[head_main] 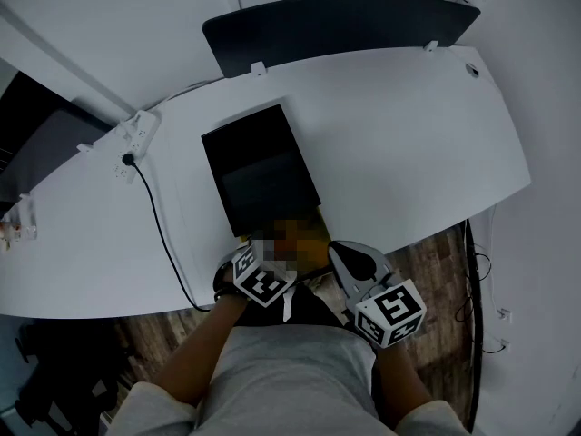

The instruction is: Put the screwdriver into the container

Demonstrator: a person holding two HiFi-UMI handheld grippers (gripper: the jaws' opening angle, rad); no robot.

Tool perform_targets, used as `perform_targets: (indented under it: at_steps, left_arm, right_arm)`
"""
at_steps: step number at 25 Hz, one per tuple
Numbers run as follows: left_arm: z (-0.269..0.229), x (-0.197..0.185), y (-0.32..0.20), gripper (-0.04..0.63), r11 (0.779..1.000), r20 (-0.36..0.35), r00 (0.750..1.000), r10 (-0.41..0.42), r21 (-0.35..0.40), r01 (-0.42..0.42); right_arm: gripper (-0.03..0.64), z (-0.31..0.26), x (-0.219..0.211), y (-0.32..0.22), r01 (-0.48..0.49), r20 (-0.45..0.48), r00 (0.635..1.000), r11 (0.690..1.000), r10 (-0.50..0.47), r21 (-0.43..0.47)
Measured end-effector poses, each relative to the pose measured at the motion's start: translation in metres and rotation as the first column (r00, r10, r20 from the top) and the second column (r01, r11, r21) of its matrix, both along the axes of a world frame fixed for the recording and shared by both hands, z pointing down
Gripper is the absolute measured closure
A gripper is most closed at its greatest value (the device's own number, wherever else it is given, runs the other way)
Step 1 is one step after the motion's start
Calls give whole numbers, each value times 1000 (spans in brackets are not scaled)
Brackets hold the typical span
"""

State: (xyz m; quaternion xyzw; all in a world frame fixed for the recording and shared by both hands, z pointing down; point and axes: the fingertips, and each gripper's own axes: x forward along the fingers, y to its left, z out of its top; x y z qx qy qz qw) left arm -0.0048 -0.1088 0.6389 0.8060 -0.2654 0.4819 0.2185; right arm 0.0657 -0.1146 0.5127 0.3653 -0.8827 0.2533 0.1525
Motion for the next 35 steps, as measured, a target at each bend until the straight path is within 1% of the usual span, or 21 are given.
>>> perform_targets:
  at_steps: [3, 5, 8, 10, 12, 15, 19, 22, 26, 28, 31, 33, 35]
  left_arm:
    - [-11, -3, -1, 500, 999, -48, 999, -16, 40, 17]
    - [-20, -4, -2, 512, 997, -96, 995, -36, 61, 42]
    - [-38, -11, -2, 526, 992, -178, 981, -78, 88, 95]
    - [-54, -17, -5, 538, 984, -232, 967, -103, 116, 133]
    - [-72, -23, -6, 554, 973, -291, 947, -133, 143, 181]
    - [-97, -33, -5, 589, 950, -373, 912, -171, 181, 253]
    - [-134, -42, 7, 594, 922, -477, 859, -186, 217, 320]
    - [-161, -51, 11, 594, 892, -539, 817, -205, 241, 382]
    - [-187, -61, 11, 594, 841, -605, 763, -226, 274, 466]
    - [-194, -63, 12, 594, 827, -626, 745, -231, 277, 489]
    - [-202, -63, 14, 594, 815, -641, 732, -231, 284, 505]
    - [-206, -63, 13, 594, 811, -646, 729, -227, 289, 508]
    - [-211, -62, 11, 594, 811, -647, 731, -216, 298, 503]
  right_arm:
    - [603, -2, -2, 1, 2, -2, 1000, 1000, -2, 6]
    - [603, -4, -3, 2, 1, -7, 1000, 1000, -1, 8]
    - [603, -8, -6, 5, -3, -7, 1000, 1000, 3, 15]
    - [603, -11, -7, 7, -4, -10, 1000, 1000, 4, 21]
    - [603, -14, -7, 9, -6, -14, 1000, 1000, 6, 28]
    - [603, -22, -9, 9, -12, -16, 1000, 999, 13, 45]
    - [603, -35, -11, 8, -16, -16, 1000, 997, 17, 72]
    - [603, -44, -12, 7, -12, -17, 1000, 996, 13, 87]
    - [603, -56, -16, 8, -8, -13, 1000, 994, 9, 105]
    - [603, -61, -20, 8, -3, -12, 1000, 994, 5, 113]
    - [603, -66, -25, 9, 5, -6, 1000, 993, -5, 121]
    - [603, -70, -27, 10, 7, 2, 1000, 992, -8, 126]
    - [603, -74, -28, 10, 10, 4, 1000, 991, -11, 133]
